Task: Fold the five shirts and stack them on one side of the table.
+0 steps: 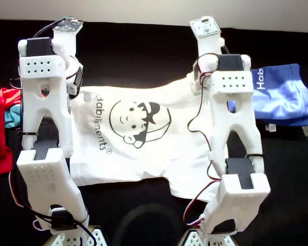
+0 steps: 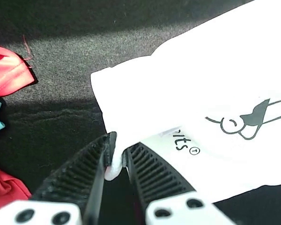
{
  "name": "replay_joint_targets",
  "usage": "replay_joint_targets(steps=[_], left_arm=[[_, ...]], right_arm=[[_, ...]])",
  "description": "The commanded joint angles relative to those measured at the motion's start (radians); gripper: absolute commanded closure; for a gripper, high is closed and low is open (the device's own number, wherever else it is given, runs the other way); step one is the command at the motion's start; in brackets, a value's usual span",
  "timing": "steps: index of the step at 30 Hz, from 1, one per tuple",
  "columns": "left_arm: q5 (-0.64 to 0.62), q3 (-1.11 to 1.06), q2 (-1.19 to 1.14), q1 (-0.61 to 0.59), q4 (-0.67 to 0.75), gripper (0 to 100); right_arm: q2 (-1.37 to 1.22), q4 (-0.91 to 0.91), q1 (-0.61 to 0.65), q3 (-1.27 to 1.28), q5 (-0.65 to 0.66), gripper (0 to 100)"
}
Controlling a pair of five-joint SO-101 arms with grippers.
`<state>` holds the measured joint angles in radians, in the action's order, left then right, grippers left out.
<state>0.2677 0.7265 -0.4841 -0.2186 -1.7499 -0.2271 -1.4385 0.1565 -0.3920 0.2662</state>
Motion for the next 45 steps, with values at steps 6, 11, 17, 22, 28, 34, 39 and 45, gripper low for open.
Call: replay_joint_targets(steps=[6,11,17,22,28,34,39,45], left_arm=[[0.127,-0.364,0.229,0.053,-0.018,99],[0.129,-0.616,0.424,0.077,-0.018,99],[0.206,-0.846,0.601,0.071,-0.017,99],[0.276,-1.026,0.659,0.064,0.034,99],[0.276,-1.182,0.644,0.035,0.164,99],[0.276,-1.260,0.624,0.033,0.222,99],[0.276,-1.311,0.593,0.033,0.285,99],[0.276,-1.310,0.602,0.033,0.273,99]], right_arm=[[0.087,-0.217,-0.004,-0.045,0.005,99.3],[0.091,-0.326,-0.004,-0.036,0.003,99.3],[0.323,-0.271,0.004,0.240,0.003,99.3],[0.662,-0.131,0.004,0.668,0.009,99.3],[0.881,-0.024,-0.012,1.049,0.081,99.3],[0.951,-0.031,-0.070,1.162,0.175,99.3],[0.955,-0.030,-0.114,1.173,0.219,99.3],[0.964,-0.073,-0.111,1.130,0.219,99.3]])
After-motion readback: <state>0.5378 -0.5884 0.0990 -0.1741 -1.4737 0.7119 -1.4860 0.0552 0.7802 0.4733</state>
